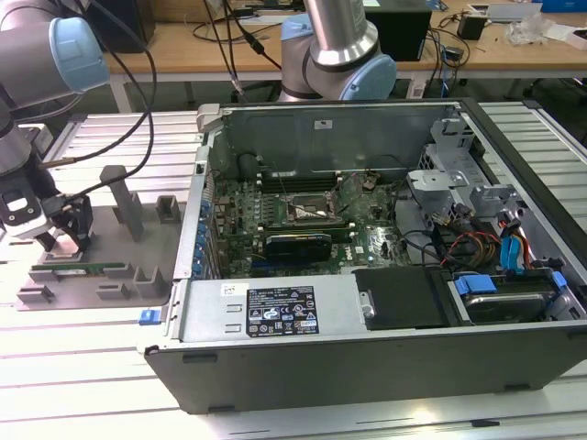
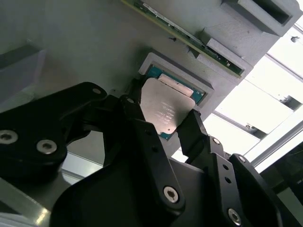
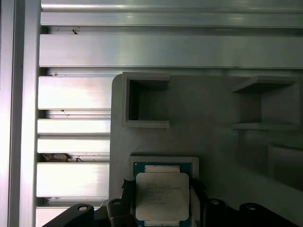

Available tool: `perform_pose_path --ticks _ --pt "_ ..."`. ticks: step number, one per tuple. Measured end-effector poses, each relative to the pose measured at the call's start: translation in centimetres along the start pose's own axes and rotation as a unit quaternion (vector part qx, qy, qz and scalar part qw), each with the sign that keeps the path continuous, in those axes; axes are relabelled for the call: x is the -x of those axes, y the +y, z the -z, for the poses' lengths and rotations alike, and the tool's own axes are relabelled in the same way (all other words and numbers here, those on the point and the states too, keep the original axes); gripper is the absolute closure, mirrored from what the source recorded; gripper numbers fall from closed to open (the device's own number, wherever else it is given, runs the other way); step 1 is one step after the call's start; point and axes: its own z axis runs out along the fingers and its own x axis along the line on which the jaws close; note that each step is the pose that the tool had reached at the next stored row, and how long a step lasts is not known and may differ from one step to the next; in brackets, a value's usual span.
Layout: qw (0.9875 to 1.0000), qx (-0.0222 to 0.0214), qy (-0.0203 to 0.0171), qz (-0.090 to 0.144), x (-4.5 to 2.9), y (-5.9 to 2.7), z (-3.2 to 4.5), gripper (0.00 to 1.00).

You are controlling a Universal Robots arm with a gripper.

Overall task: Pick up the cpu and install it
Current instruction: 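Pick up the cpu and move it towards the insertion slot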

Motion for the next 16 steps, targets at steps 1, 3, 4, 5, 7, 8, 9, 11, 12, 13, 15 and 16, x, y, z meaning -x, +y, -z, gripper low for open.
perform_pose_path --ticks 1,3,4,5,7,8,9,11,12,13,15,16 --pt "1.0000 0.0000 0.0000 0.000 0.00 0.00 0.01 0.45" --pt "1.0000 0.0000 0.0000 0.000 0.01 0.01 0.19 0.45" --pt "1.0000 0.0000 0.0000 0.000 0.01 0.01 0.35 0.45" --pt "1.0000 0.0000 0.0000 0.000 0.01 0.03 0.61 0.45" --pt "1.0000 0.0000 0.0000 0.000 0.02 0.04 1.08 0.45" --pt "1.0000 0.0000 0.0000 0.000 0.02 0.06 1.36 0.45" --pt "1.0000 0.0000 0.0000 0.000 0.02 0.07 1.56 0.45" --pt "1.0000 0.0000 0.0000 0.000 0.03 0.08 1.99 0.45" --pt "1.0000 0.0000 0.0000 0.000 0.03 0.09 2.18 0.45" --pt "1.0000 0.0000 0.0000 0.000 0.03 0.10 2.38 0.45" --pt "1.0000 0.0000 0.0000 0.000 0.04 0.12 2.75 0.45" --pt "1.0000 0.0000 0.0000 0.000 0.04 0.13 2.93 0.45"
